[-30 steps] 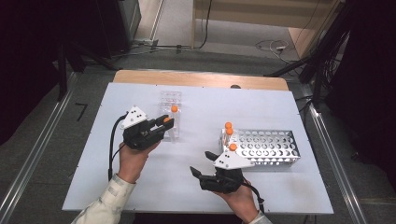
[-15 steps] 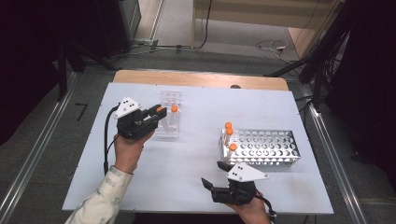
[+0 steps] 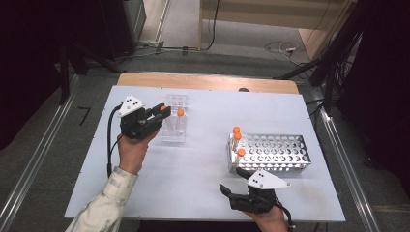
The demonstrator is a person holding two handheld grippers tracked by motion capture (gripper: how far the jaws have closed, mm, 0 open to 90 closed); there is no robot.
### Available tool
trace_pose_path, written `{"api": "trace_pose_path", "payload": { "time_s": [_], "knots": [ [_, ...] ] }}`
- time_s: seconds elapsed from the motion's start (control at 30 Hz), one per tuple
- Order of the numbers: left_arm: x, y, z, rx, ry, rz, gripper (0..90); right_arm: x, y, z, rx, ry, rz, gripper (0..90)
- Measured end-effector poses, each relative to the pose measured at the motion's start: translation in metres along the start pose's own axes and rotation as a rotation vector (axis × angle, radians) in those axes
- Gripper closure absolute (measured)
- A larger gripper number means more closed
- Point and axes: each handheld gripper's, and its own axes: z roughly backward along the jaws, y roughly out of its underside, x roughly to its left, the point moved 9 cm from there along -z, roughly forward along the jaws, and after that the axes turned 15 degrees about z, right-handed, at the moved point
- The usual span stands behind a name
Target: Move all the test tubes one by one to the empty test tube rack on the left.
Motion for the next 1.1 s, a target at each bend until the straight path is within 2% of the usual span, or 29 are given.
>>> {"api": "trace_pose_path", "payload": {
  "time_s": [0.6,0.9,1.1],
  "knots": [
    [0.014,-0.01,-0.018,-0.002,-0.044,0.02,70.3,-0.004,0.002,0.005,-0.007,0.012,-0.012,23.7],
    [0.015,-0.016,-0.032,-0.016,-0.078,-0.01,70.3,-0.006,0.003,0.007,-0.01,0.014,-0.016,23.8],
    [0.018,-0.014,-0.041,-0.016,-0.101,-0.026,70.3,-0.007,0.003,0.008,-0.013,0.018,-0.02,23.8]
  ]
}}
